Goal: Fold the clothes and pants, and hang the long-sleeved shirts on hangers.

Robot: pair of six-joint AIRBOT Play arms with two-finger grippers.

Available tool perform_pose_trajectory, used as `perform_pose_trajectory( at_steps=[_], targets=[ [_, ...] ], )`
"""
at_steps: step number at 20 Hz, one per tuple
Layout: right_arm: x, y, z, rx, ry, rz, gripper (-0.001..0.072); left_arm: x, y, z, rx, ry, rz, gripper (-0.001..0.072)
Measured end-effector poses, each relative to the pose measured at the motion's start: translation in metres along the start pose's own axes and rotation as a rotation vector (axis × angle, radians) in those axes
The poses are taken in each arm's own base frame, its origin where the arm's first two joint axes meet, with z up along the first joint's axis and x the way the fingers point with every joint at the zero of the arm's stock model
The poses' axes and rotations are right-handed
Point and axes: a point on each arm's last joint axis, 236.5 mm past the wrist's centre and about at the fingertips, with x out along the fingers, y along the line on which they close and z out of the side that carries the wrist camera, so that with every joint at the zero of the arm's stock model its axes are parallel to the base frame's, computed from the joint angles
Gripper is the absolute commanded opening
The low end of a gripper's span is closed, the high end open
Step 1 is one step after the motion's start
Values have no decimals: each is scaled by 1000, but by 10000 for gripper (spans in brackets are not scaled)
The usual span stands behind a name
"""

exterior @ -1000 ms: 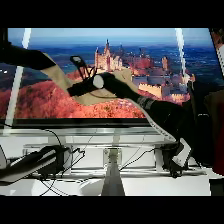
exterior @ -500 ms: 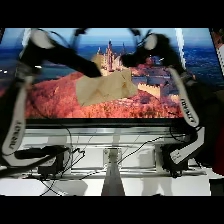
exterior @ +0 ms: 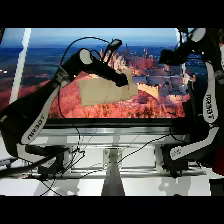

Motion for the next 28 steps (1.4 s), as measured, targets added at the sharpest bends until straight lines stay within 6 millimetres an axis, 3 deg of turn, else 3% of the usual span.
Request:
perform_pose_trajectory(
  at_steps=[2, 4, 9, 14, 15, 17, 19, 21, 23, 25, 28],
  targets=[
    [17, 2, -23, 2, 64, 80, 626, -18, 14, 7, -15, -30, 23, 694],
    [40, 24, -44, 7, 112, 212, 676, -35, 27, 12, -32, -55, 44, 694],
    [100, 105, -70, 48, 134, 445, 675, -58, 50, 15, -67, -82, 75, 694],
    [132, 192, -86, -22, 118, 510, 650, -64, 55, 13, -78, -78, 75, 694],
    [136, 206, -87, -44, 108, 509, 535, -64, 55, 13, -79, -79, 75, 694],
    [144, 224, -90, -118, 83, 481, 17, -65, 55, 11, -81, -73, 73, 685],
    [137, 243, -84, -179, 52, 484, 13, -68, 55, 7, -84, -57, 68, 521],
    [123, 249, -77, -262, 35, 466, 13, -79, 61, 1, -79, -39, 87, 353],
    [95, 246, -57, -321, -18, 420, 13, -99, 75, -1, -73, -42, 137, 5],
    [54, 230, -33, -346, -95, 341, 13, -125, 89, 1, -76, -69, 190, 10],
    [-35, 195, 0, -305, -263, 228, 13, -167, 106, 3, -95, -123, 257, 11]
  ],
)
